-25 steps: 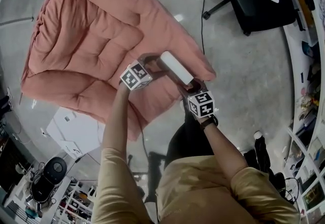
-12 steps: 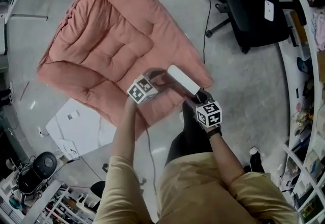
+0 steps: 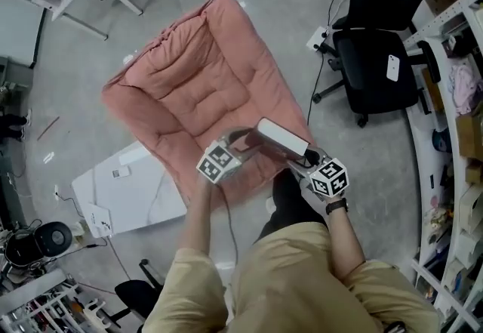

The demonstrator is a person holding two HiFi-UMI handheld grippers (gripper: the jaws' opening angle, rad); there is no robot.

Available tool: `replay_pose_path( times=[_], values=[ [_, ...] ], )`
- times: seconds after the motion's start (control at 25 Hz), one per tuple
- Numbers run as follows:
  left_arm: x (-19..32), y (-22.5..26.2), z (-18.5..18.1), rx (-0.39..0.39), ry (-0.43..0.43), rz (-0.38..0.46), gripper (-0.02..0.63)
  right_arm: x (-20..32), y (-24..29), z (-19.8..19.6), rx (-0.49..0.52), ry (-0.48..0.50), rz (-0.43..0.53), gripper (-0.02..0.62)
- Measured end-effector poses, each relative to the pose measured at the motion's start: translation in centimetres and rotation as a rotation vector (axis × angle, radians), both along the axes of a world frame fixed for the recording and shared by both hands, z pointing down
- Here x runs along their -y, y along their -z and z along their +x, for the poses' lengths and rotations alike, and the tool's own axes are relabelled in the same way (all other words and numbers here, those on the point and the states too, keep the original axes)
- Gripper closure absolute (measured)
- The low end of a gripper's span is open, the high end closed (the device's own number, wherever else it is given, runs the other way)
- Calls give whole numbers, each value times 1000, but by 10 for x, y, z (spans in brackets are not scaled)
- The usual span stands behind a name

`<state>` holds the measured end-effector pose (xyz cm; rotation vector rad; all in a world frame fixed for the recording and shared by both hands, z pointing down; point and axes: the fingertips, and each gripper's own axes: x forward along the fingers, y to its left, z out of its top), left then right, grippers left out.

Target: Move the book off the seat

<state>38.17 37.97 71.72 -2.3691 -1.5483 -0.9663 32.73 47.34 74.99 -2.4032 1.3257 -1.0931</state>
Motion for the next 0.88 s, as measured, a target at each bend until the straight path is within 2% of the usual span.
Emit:
replay_pose_path(
  times=[0.16, 0.32, 0.52, 0.88],
  values=[
    [22, 59, 4, -65, 136, 6, 394, 14, 57, 20, -84, 125, 20, 374],
    [59, 110, 4, -108, 311, -3, 394, 46, 110, 42, -161, 266, 15, 373],
    [122, 158, -8, -167, 551, 7, 399, 107, 171, 64, -277, 495, 9, 373],
    [235, 227, -58, -325, 1000, 51, 405, 239, 245, 62, -409, 909, 126, 373]
  ],
)
